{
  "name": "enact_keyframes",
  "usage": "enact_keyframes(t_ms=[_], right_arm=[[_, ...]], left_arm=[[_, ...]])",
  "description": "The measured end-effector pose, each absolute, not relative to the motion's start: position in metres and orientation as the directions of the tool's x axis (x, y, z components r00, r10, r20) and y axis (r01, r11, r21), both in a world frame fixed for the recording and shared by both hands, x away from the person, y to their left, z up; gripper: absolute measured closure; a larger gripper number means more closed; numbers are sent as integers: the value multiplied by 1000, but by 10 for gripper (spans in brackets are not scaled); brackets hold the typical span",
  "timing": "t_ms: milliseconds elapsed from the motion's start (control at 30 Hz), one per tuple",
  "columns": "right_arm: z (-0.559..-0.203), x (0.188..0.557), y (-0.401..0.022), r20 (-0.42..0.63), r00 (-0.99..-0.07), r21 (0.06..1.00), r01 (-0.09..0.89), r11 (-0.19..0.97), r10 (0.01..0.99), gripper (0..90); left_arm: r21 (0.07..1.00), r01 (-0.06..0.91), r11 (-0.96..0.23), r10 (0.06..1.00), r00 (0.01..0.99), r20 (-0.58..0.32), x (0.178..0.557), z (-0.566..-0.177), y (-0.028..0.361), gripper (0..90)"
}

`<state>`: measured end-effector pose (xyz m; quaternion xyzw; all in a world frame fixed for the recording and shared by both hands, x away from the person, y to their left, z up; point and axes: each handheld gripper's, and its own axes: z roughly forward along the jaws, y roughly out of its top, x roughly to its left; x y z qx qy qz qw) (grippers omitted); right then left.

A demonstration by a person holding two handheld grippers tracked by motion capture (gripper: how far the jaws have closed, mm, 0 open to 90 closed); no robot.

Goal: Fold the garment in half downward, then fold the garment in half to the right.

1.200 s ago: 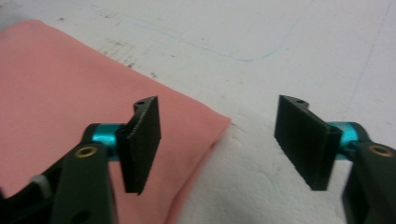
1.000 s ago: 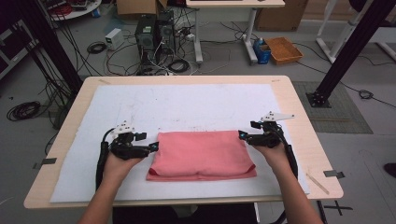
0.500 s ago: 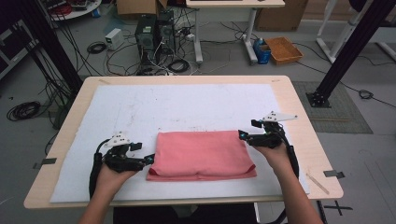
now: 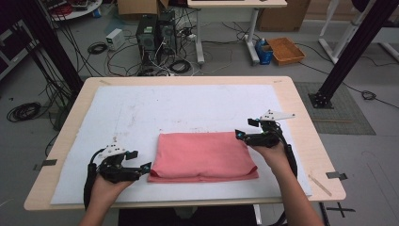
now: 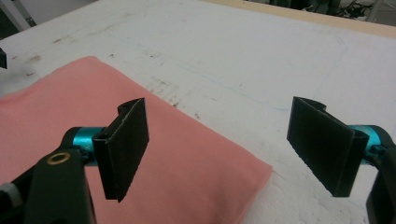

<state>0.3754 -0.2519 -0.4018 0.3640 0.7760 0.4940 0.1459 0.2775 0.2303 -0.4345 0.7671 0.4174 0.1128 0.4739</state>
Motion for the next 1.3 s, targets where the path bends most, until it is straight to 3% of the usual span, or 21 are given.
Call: enact_keyframes(t_ms=[533, 867, 1133, 1300], right_arm=[[-388, 370, -243, 112, -720, 880, 392, 268, 685, 204], [-366, 387, -165, 70, -831, 857, 333, 393, 552, 204], [-368, 403, -110, 74, -873, 828, 323, 458, 482, 204], [-376, 407, -72, 84, -896, 800, 322, 507, 437, 204]], left_arm=[[784, 582, -217, 735, 626, -261, 278, -443, 207, 203], [760, 622, -189, 777, 568, -271, 271, -453, 197, 214], [773, 607, -188, 805, 546, -233, 258, -454, 194, 396], [768, 612, -188, 811, 538, -230, 254, -454, 194, 590]])
